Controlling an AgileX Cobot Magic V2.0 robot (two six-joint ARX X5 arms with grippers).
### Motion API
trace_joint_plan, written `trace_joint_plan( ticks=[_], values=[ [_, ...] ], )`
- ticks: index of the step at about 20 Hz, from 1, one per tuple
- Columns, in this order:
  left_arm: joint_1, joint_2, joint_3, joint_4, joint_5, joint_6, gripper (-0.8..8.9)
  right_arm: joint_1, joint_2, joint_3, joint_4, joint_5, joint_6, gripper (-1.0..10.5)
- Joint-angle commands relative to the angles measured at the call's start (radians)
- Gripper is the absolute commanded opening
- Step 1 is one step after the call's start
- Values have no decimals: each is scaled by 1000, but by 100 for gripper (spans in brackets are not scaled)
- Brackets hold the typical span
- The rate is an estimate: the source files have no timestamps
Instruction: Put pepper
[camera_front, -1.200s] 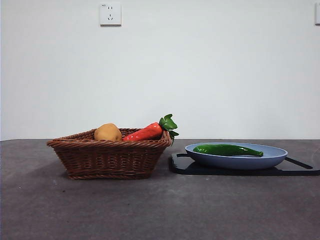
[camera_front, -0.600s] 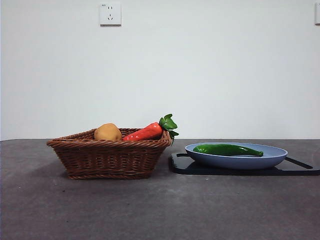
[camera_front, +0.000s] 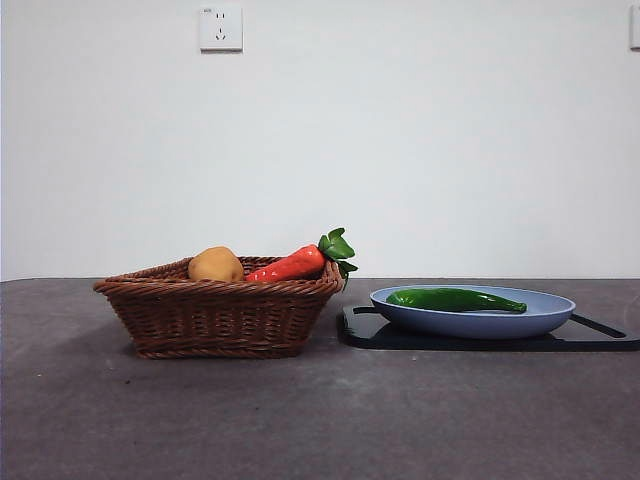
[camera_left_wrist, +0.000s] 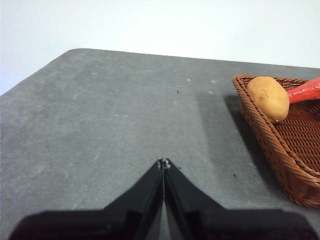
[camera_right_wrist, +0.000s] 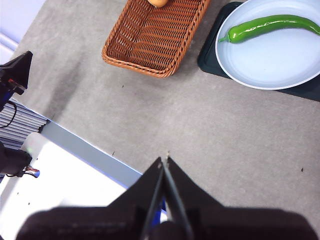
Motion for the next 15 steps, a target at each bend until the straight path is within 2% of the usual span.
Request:
trace_joint_plan(
  ticks=[1, 4, 7, 9, 12, 15],
  values=[
    [3, -3, -11, 11, 1, -6, 8, 4, 5, 19, 13, 7, -35, 11],
    [3, -3, -11, 12, 1, -6, 8, -51, -66, 9, 142, 32, -102, 11],
    [3, -3, -11, 11, 1, -6, 8, -126, -186, -79, 336, 26, -69, 11],
    [3, -3, -11, 11, 1, -6, 8, -161, -281, -205, 469, 37, -64, 11],
    [3, -3, -11, 11, 1, -6, 8, -174, -435, -486, 724, 147, -54, 11],
    [3, -3, -11, 11, 1, -6, 8, -174, -547, -730, 941, 212, 18, 11]
  ],
)
